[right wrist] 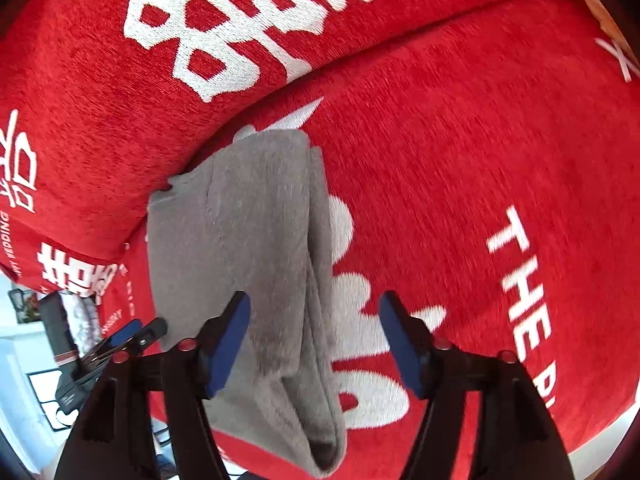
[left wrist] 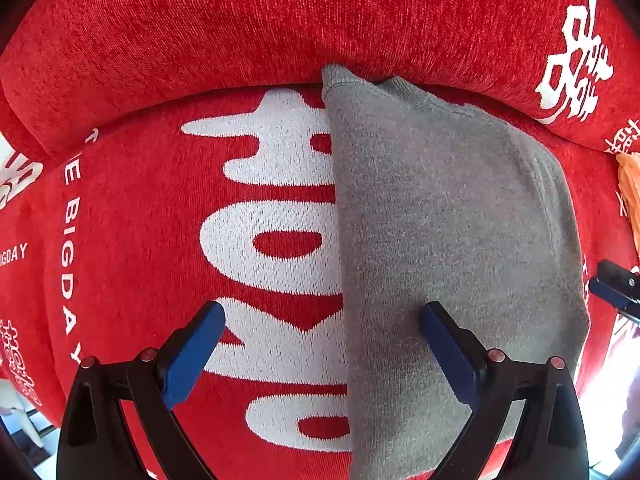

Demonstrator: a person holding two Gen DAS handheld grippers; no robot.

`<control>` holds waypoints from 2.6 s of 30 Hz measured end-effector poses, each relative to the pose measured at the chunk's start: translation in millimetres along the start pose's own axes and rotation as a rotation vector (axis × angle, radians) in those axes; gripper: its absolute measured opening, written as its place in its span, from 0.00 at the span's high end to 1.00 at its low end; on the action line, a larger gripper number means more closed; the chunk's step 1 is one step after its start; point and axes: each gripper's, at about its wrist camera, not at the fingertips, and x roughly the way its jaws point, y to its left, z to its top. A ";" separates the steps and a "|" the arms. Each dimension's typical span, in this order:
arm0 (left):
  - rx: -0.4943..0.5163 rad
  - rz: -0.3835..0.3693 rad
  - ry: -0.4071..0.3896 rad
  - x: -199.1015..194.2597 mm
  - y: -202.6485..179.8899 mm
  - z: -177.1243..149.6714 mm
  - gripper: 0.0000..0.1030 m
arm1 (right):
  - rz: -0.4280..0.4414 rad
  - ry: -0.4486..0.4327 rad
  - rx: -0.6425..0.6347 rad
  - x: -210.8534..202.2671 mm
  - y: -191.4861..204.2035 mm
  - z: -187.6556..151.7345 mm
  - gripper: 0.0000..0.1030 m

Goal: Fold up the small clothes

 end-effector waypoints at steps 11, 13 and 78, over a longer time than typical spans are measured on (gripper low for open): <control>-0.027 0.009 0.002 -9.8 10.8 -3.4 0.01 | 0.084 0.031 0.025 17.8 -5.2 -0.4 0.22; -0.027 0.020 -0.003 -11.8 11.8 -2.7 0.01 | 0.091 0.039 0.026 22.3 -3.9 -0.2 0.22; -0.010 -0.242 0.035 -47.9 135.0 -49.3 0.54 | 0.398 0.296 -0.017 120.5 150.2 -109.5 0.63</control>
